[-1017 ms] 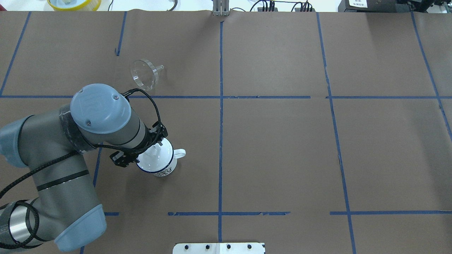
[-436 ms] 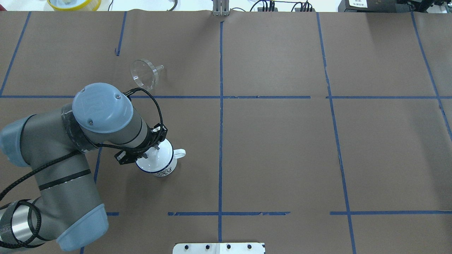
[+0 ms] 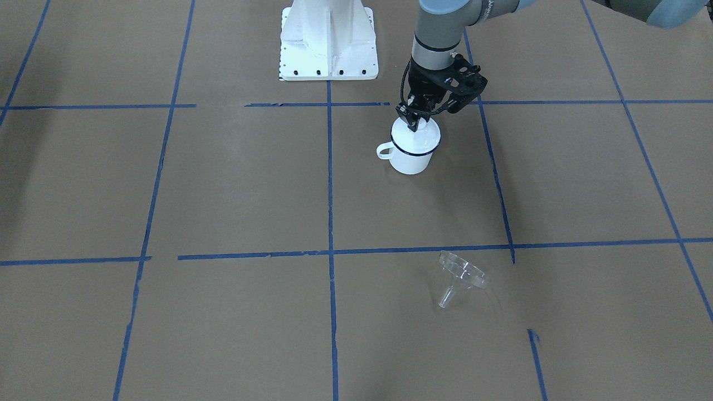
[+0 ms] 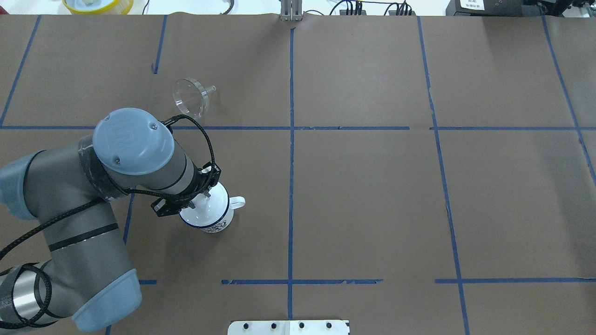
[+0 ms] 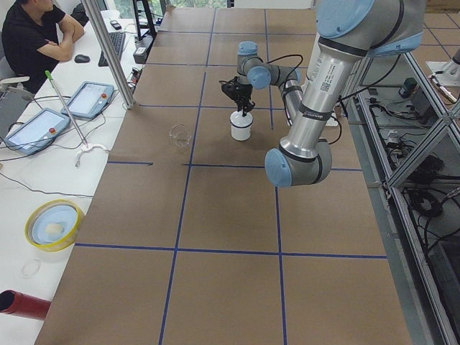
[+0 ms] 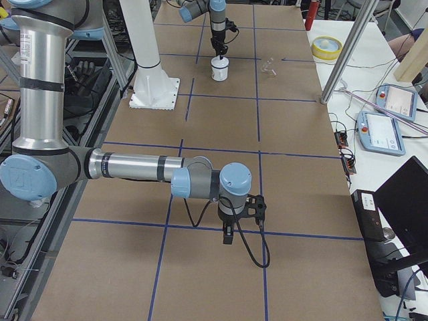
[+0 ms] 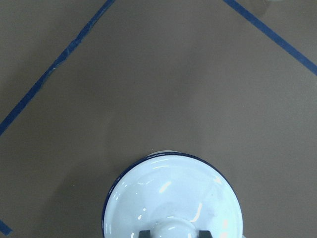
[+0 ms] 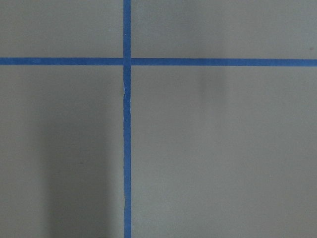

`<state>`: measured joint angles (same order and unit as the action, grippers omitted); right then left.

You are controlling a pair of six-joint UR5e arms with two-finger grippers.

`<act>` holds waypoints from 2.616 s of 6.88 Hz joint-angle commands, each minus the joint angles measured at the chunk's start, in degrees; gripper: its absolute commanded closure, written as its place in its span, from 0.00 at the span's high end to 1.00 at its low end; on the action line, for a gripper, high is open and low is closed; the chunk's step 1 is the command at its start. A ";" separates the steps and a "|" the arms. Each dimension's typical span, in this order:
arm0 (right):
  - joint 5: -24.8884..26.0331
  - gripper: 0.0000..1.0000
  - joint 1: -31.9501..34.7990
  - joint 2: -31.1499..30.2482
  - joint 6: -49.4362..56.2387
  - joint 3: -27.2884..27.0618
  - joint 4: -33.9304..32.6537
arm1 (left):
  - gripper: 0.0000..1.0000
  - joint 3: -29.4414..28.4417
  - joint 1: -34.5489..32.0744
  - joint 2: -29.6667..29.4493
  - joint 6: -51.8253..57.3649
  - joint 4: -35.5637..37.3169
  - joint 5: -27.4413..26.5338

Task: Place funnel on cup
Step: 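Close the left gripper on the lid knob and lift it, then carry the lid nearer the robot and set it on the table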

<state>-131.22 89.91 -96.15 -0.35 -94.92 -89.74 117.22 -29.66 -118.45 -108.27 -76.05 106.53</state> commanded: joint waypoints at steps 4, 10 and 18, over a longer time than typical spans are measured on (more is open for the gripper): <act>0.00 1.00 0.00 0.00 0.00 0.09 0.00 | 0.00 14.58 -3.84 2.49 0.95 9.87 -0.01; 0.00 1.00 0.00 0.00 0.00 0.09 0.00 | 0.00 7.46 6.88 23.61 -2.37 -18.37 0.08; 0.00 1.00 0.00 0.00 0.00 0.09 0.00 | 0.00 2.31 7.08 25.38 -2.56 -24.58 -3.07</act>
<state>-131.22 89.91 -96.15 -0.35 -94.89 -89.74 119.52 -22.26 -93.20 -110.82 -100.66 104.73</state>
